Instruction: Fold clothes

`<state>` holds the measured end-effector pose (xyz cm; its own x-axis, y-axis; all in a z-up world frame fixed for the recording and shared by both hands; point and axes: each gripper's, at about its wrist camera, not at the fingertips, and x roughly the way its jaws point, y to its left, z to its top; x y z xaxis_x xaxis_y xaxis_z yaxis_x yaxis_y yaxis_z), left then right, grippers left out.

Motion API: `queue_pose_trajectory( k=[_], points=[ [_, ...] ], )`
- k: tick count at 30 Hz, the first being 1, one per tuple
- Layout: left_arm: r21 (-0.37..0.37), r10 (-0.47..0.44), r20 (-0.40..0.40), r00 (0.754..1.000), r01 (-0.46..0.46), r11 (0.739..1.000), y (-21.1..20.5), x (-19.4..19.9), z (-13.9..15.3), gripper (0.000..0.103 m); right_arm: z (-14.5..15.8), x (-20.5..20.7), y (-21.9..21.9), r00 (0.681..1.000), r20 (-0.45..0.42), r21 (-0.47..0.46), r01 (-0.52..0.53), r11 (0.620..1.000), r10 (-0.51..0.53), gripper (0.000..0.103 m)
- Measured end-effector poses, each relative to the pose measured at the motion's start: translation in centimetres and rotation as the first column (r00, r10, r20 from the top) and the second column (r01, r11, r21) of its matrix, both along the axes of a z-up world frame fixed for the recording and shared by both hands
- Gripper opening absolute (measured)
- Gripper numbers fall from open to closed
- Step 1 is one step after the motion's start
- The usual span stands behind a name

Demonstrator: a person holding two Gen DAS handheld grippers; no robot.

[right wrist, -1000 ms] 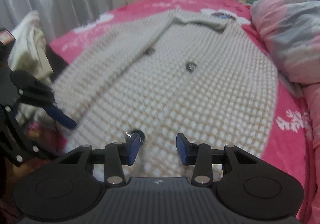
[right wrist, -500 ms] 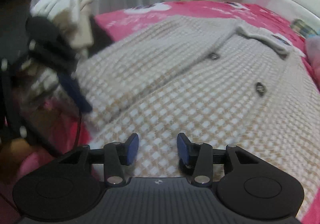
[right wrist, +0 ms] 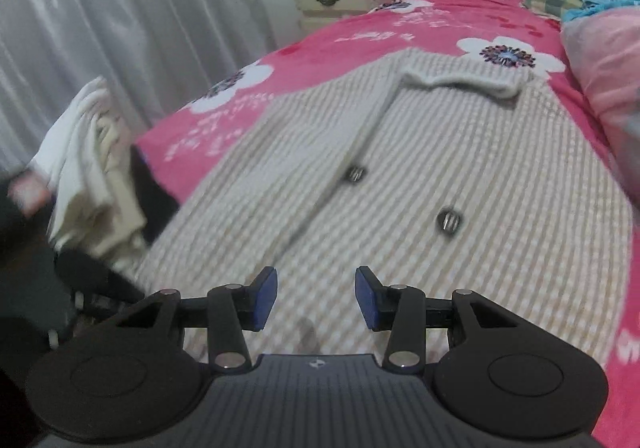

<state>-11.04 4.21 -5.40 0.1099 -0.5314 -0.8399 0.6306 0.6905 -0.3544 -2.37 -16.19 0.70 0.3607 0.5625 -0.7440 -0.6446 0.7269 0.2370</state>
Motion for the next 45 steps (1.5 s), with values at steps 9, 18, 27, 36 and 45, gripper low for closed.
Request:
queue_pose_trajectory(
  k=[9,18,27,36,45],
  points=[
    [0.003,0.020,0.009,1.000,-0.020,1.000,-0.7,-0.3,-0.9,0.057,-4.0,5.9,5.6,0.996,-0.067,-0.116,0.053,0.992,-0.061,0.045],
    [-0.015,0.051,0.040,0.998,-0.050,0.999,-0.2,-0.6,-1.2,0.046,-6.4,7.6,8.6,0.997,-0.050,-0.224,0.039,0.974,-0.052,0.036],
    [-0.022,0.066,0.077,0.995,-0.064,0.998,-0.1,-0.6,-0.6,0.045,-5.3,6.9,8.4,0.999,0.006,-0.240,0.045,0.970,-0.045,0.010],
    [-0.005,0.058,0.138,0.989,-0.057,0.998,0.2,0.4,-0.3,0.027,-4.7,7.3,8.9,0.997,0.077,-0.226,0.044,0.973,-0.027,0.009],
    [0.030,0.025,0.160,0.987,-0.031,0.999,0.9,0.6,-1.1,0.026,-6.0,8.2,8.7,0.998,0.041,-0.177,0.050,0.983,-0.043,0.012]
  ],
)
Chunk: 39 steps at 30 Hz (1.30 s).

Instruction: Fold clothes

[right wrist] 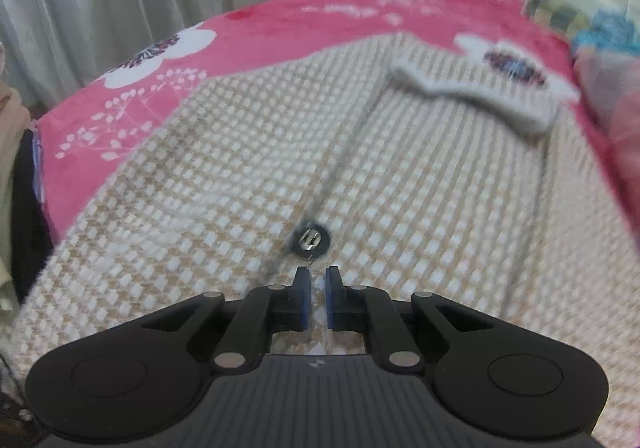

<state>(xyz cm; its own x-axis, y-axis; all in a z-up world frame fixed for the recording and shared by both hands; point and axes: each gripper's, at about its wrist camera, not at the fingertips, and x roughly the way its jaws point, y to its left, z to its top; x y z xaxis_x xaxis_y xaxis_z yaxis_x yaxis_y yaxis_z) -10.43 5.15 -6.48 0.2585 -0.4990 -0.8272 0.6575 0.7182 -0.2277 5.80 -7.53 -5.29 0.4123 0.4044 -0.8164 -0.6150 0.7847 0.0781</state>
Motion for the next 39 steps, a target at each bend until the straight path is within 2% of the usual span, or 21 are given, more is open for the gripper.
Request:
queue_pose_trajectory(
  k=[3,5,6,8,11,13,15,16,20,23,26,28,30,32,34,35,37,39],
  points=[
    [-0.001,0.000,0.004,1.000,0.000,1.000,0.2,0.0,0.3,0.026,2.0,0.0,-2.7,0.998,-0.021,0.144,0.060,0.988,-0.058,0.036],
    [-0.004,0.005,0.016,1.000,-0.005,1.000,0.3,-0.1,0.8,0.026,4.2,-0.5,-5.0,0.995,0.024,0.234,0.084,0.969,-0.092,0.037],
    [-0.013,0.010,0.030,0.999,-0.009,1.000,0.4,-0.1,1.2,0.026,4.9,-0.8,-6.0,0.993,0.048,0.250,0.092,0.964,-0.107,0.037],
    [-0.031,0.015,0.054,0.998,-0.013,0.999,0.3,0.1,1.9,0.026,5.5,-0.9,-7.3,0.990,0.057,0.234,0.109,0.966,-0.126,0.037],
    [-0.046,-0.011,0.062,0.998,0.014,0.999,-0.6,0.3,2.1,0.026,4.1,-1.0,-7.2,0.995,0.017,0.158,0.097,0.983,-0.101,0.032],
    [-0.022,-0.043,0.046,0.998,0.044,0.999,-1.6,0.3,1.4,0.026,2.4,-0.9,-6.1,0.997,-0.016,0.106,0.071,0.992,-0.070,0.028],
    [0.046,-0.051,0.018,0.999,0.050,0.998,-2.4,0.2,-0.1,0.027,0.6,-0.5,-4.7,0.999,-0.018,0.047,0.046,0.998,-0.045,0.026],
    [0.048,-0.043,0.017,0.999,0.042,0.998,-2.4,0.1,-0.3,0.027,-0.1,0.0,-4.1,0.999,-0.010,0.026,0.038,0.999,-0.038,0.024],
    [0.038,-0.025,0.003,1.000,0.025,0.999,-2.0,0.1,-0.5,0.027,-1.5,2.9,-2.2,0.998,0.023,0.008,0.053,0.999,-0.054,0.021],
    [0.027,-0.021,-0.001,1.000,0.021,0.999,-1.8,0.2,-0.5,0.027,-1.9,4.6,-1.5,0.998,0.016,0.002,0.065,0.998,-0.065,0.021],
    [0.018,-0.020,-0.002,1.000,0.020,1.000,-1.6,0.2,-0.6,0.028,-0.9,4.9,-2.0,0.996,0.013,0.018,0.091,0.996,-0.091,0.021],
    [0.006,-0.015,-0.013,1.000,0.015,1.000,-1.5,0.3,-0.5,0.029,1.0,4.1,-3.5,0.993,0.011,0.096,0.118,0.988,-0.120,0.026],
    [-0.010,-0.005,-0.035,0.999,0.004,1.000,-1.1,0.4,0.0,0.032,2.8,2.8,-4.7,0.994,0.002,0.153,0.103,0.983,-0.105,0.026],
    [-0.043,0.023,-0.045,0.999,-0.025,0.999,0.0,0.4,1.2,0.036,4.3,1.1,-5.4,0.997,0.015,0.160,0.068,0.985,-0.072,0.026],
    [-0.078,0.047,-0.052,0.998,-0.051,0.996,1.4,0.7,2.6,0.042,5.2,-0.3,-5.3,0.999,0.028,0.144,0.027,0.989,-0.032,0.034],
    [-0.088,0.073,-0.041,0.996,-0.076,0.993,2.3,1.0,3.3,0.047,5.6,-1.0,-5.2,0.999,0.034,0.135,0.007,0.991,-0.011,0.036],
    [-0.095,0.145,-0.005,0.989,-0.145,0.985,4.1,1.8,4.9,0.052,6.3,-2.0,-4.6,0.999,0.023,0.147,-0.030,0.989,0.027,0.041],
    [-0.090,0.261,0.029,0.965,-0.258,0.962,6.1,2.9,6.0,0.053,6.8,-2.3,-3.6,0.998,0.008,0.174,-0.057,0.983,0.057,0.042]
  ],
)
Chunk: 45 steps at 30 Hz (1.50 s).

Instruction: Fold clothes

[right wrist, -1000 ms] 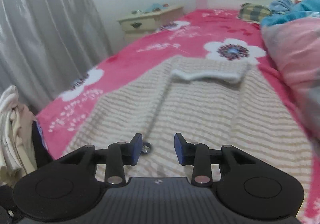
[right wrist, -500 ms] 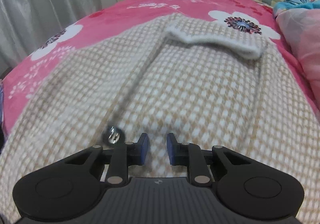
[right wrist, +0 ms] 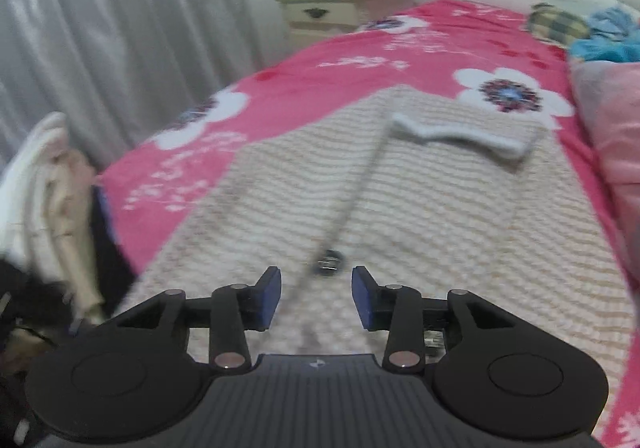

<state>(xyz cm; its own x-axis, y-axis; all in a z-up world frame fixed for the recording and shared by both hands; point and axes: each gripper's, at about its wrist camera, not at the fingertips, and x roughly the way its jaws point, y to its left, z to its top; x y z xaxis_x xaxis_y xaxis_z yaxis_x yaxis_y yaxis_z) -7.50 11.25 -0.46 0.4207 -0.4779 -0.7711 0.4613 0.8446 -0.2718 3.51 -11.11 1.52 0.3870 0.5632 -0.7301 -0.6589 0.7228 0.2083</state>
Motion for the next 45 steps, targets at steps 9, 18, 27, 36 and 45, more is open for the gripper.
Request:
queue_pose_trajectory(
  k=[9,18,27,36,45],
  points=[
    [0.128,0.464,-0.090,0.881,-0.452,0.883,4.0,9.5,-2.8,0.057,0.9,3.1,4.7,0.979,-0.193,0.074,-0.052,0.996,0.065,0.053],
    [0.146,0.528,-0.219,0.821,-0.507,0.849,6.1,10.8,-6.2,0.071,-1.7,10.0,11.0,0.899,-0.432,0.069,-0.041,0.997,0.067,0.070],
    [0.075,0.435,-0.179,0.883,-0.428,0.900,5.1,9.5,-5.6,0.037,-7.2,10.8,19.5,0.882,-0.464,-0.072,-0.133,0.988,0.085,0.077],
    [0.079,0.336,-0.071,0.939,-0.330,0.941,3.0,8.2,-4.5,0.034,-8.1,10.8,18.4,0.878,-0.438,-0.015,-0.220,0.975,0.191,0.079],
    [0.105,0.368,-0.125,0.921,-0.357,0.928,3.5,8.0,-4.6,0.056,-7.7,8.8,17.9,0.939,-0.242,-0.106,-0.274,0.956,0.243,0.031]
  ],
)
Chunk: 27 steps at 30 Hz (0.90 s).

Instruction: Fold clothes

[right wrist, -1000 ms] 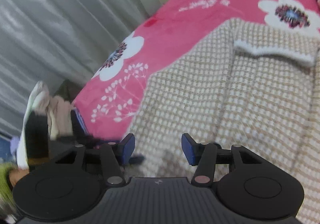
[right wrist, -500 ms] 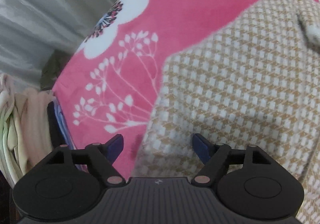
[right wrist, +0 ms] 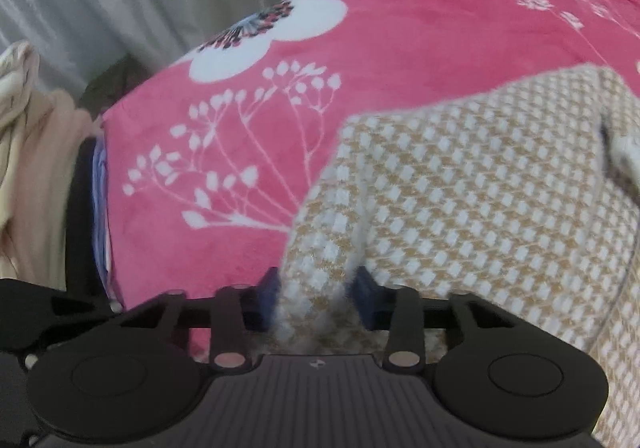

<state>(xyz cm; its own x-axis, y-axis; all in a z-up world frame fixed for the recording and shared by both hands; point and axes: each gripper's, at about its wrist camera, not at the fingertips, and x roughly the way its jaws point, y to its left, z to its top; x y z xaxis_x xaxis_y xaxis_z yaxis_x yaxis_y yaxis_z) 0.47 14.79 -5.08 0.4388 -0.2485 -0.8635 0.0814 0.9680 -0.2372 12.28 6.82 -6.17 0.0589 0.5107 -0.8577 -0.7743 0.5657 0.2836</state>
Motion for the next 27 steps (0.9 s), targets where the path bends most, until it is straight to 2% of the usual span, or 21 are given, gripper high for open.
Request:
queue_pose_trajectory(
  k=[1,4,6,8,10,11,12,13,16,19,23,24,25,26,27],
  points=[
    [-0.010,0.014,-0.026,1.000,-0.015,1.000,0.3,0.0,-0.2,0.061,0.0,0.3,-0.6,1.000,-0.022,0.022,0.020,1.000,-0.020,0.027],
    [-0.060,0.035,-0.075,0.997,-0.040,0.997,1.0,-0.2,-0.8,0.060,-0.2,1.4,-2.8,0.988,-0.129,0.105,0.104,0.989,-0.090,0.022],
    [-0.105,0.033,-0.077,0.996,-0.041,0.994,1.2,-0.5,-0.6,0.042,-0.2,1.9,-4.2,0.973,-0.193,0.150,0.156,0.976,-0.126,0.022],
    [-0.143,0.025,-0.062,0.998,-0.034,0.989,1.2,-0.9,-0.1,0.028,0.1,2.0,-5.0,0.966,-0.217,0.172,0.182,0.968,-0.143,0.022],
    [-0.141,-0.002,-0.018,1.000,-0.001,0.990,0.7,-1.6,0.8,0.022,0.7,2.0,-5.5,0.958,-0.238,0.171,0.203,0.964,-0.159,0.031],
    [-0.132,-0.011,0.003,1.000,0.011,0.991,0.4,-1.9,1.3,0.021,1.2,2.0,-5.6,0.954,-0.249,0.168,0.213,0.962,-0.168,0.040],
    [-0.129,-0.015,0.018,1.000,0.018,0.991,0.2,-2.1,1.8,0.020,1.9,2.0,-5.6,0.954,-0.248,0.172,0.216,0.961,-0.170,0.058],
    [-0.136,-0.015,0.031,0.999,0.019,0.991,0.1,-2.3,2.2,0.020,2.6,1.8,-5.6,0.960,-0.228,0.181,0.206,0.962,-0.163,0.067],
    [-0.163,-0.014,0.061,0.998,0.024,0.986,-0.3,-2.7,3.4,0.020,4.4,0.9,-5.1,0.980,-0.136,0.171,0.164,0.971,-0.142,0.081],
    [-0.152,-0.050,0.109,0.993,0.066,0.986,-1.5,-3.1,4.3,0.020,4.6,-0.2,-3.7,0.993,-0.020,0.069,0.115,0.991,-0.114,0.084],
    [-0.149,-0.090,0.143,0.986,0.111,0.983,-2.8,-3.1,4.8,0.020,3.0,-1.6,-1.9,0.994,0.101,-0.060,0.051,0.997,-0.045,0.083],
    [-0.147,-0.097,0.148,0.984,0.119,0.982,-3.4,-2.9,4.8,0.020,2.6,-1.9,-1.8,0.988,0.154,-0.084,0.044,0.996,-0.031,0.075],
    [-0.146,-0.102,0.150,0.983,0.124,0.982,-3.6,-3.1,4.3,0.021,2.3,-2.1,-2.0,0.981,0.194,-0.097,0.043,0.994,-0.023,0.057],
    [-0.143,-0.100,0.147,0.984,0.121,0.982,-3.8,-3.0,4.2,0.023,2.2,-1.9,-2.5,0.979,0.201,-0.089,0.053,0.995,-0.034,0.051],
    [-0.144,-0.095,0.141,0.985,0.115,0.983,-3.8,-2.8,4.0,0.025,2.1,-1.4,-3.2,0.982,0.176,-0.068,0.076,0.995,-0.063,0.037]
  ],
)
